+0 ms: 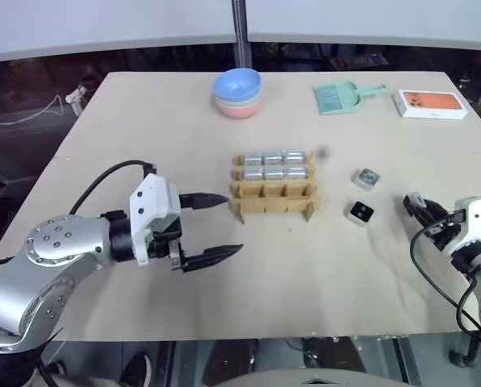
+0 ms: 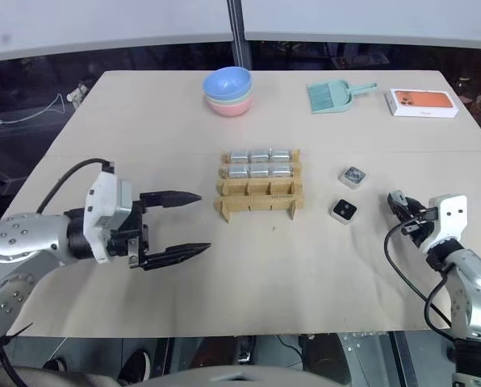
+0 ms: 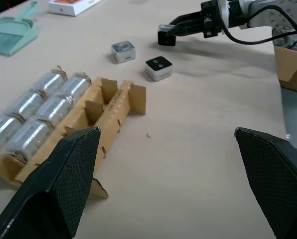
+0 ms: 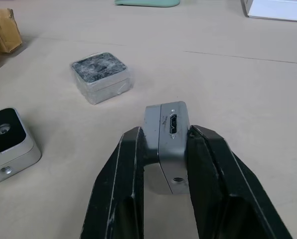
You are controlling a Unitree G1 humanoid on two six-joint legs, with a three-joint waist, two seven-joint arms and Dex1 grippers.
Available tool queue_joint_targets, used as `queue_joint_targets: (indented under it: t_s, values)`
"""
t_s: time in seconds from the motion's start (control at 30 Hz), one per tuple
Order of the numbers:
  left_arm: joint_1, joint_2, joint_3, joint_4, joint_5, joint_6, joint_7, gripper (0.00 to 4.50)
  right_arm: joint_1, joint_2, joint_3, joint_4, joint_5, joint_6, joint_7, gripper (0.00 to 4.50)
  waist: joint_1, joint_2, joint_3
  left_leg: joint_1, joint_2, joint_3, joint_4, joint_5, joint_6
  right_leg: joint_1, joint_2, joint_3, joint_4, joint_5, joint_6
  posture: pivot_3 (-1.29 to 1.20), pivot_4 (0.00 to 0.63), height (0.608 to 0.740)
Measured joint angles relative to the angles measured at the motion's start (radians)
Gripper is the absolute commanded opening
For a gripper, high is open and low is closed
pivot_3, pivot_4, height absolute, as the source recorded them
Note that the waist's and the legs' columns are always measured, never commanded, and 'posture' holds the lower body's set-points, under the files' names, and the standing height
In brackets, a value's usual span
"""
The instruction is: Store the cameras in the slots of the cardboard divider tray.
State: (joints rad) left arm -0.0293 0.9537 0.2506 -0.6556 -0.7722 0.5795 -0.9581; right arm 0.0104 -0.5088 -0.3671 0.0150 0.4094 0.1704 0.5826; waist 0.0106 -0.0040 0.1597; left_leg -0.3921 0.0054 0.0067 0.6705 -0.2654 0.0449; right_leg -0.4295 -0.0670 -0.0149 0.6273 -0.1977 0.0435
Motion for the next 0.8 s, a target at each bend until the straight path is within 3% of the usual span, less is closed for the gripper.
queue_joint_targets:
  t_s: [0.3,0.43,0.63,0.8]
  values:
    - [0.005,0.000,0.016,0.009,0.006,-0.003,-0.020,4.50,-0.040,-0.038,0.005,-0.010,-0.007,0.014,0.022,0.68,-0.003,0.000,0.000,0.001,0.001,0.006,0.000,0.000,0.000,0.000,0.003,0.006,0.000,0.000,0.000,0.00,0.150,0.740]
    - [0.005,0.000,0.018,0.020,0.015,-0.006,-0.031,4.50,-0.106,-0.087,0.019,-0.113,0.064,0.105,0.071,0.68,-0.009,0.000,0.001,0.001,0.001,0.007,-0.001,0.000,0.000,0.000,0.004,0.006,0.000,0.000,0.000,0.00,0.150,0.740]
    - [-0.001,0.012,0.062,0.033,0.013,-0.004,-0.052,4.50,-0.292,-0.139,0.196,-0.282,0.180,0.271,0.212,0.68,-0.024,-0.004,0.004,0.002,0.003,0.006,-0.001,0.000,0.000,0.000,0.005,0.007,0.000,0.000,0.000,0.00,0.150,0.740]
    - [0.047,0.042,0.138,0.115,0.043,-0.004,-0.080,4.50,-0.607,-0.086,0.429,-0.218,0.155,0.332,0.337,0.68,-0.027,-0.006,0.007,0.002,0.003,0.006,-0.001,0.000,0.000,-0.001,0.005,0.007,0.000,0.000,0.000,0.00,0.150,0.740]
